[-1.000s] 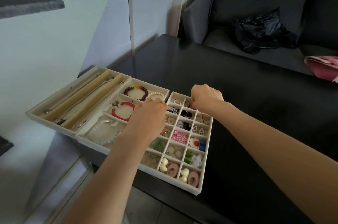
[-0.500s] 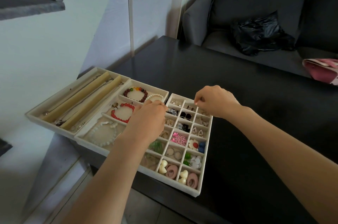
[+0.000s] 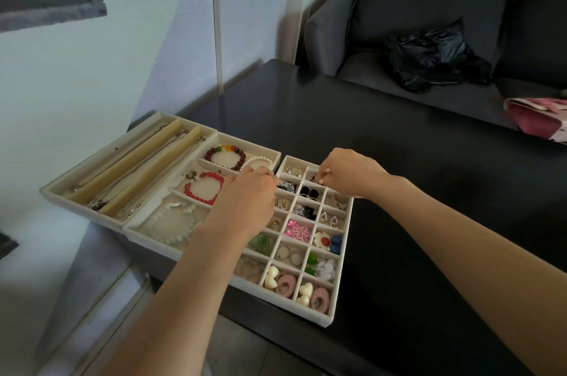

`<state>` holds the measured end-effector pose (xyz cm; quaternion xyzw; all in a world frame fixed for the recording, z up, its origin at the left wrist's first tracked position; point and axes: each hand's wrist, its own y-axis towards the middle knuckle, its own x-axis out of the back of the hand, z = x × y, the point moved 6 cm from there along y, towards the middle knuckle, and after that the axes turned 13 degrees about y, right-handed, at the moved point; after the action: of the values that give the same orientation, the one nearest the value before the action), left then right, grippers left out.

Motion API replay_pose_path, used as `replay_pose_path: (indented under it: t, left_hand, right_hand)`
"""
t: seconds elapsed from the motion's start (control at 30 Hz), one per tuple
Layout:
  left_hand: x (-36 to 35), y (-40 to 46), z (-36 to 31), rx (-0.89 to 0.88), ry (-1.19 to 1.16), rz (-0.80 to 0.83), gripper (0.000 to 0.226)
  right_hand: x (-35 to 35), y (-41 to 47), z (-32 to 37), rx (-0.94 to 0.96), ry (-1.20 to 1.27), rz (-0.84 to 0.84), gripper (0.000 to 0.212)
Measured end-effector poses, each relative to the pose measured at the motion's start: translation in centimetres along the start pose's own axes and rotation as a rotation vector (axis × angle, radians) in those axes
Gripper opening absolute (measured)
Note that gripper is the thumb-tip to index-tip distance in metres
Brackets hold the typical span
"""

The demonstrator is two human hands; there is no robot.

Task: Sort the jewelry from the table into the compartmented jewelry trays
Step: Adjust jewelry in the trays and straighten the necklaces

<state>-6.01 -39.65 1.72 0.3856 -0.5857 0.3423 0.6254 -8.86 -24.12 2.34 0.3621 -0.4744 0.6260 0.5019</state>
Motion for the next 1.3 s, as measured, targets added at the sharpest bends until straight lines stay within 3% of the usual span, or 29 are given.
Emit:
replay_pose_path:
  t: [0.2,1.1,1.3]
  left_hand:
    - [0.1,0.0,0.0,0.001,-0.012,0.001,0.040]
    - [-0.1,0.2,0.0,0.008,0.001,0.005,0.039]
    - [-0.1,0.2,-0.1,0.012,0.000,0.009,0.039]
  right_hand:
    - [1.1,0.0,-0.3,-0.016,-0.001,-0.157,0.020]
    - [0.1,0.9,0.6,-0.089,-0.045,-0.097,0.016]
    - [-0.1,0.8,1.1,-0.063,-0.173,-0.125,0.016]
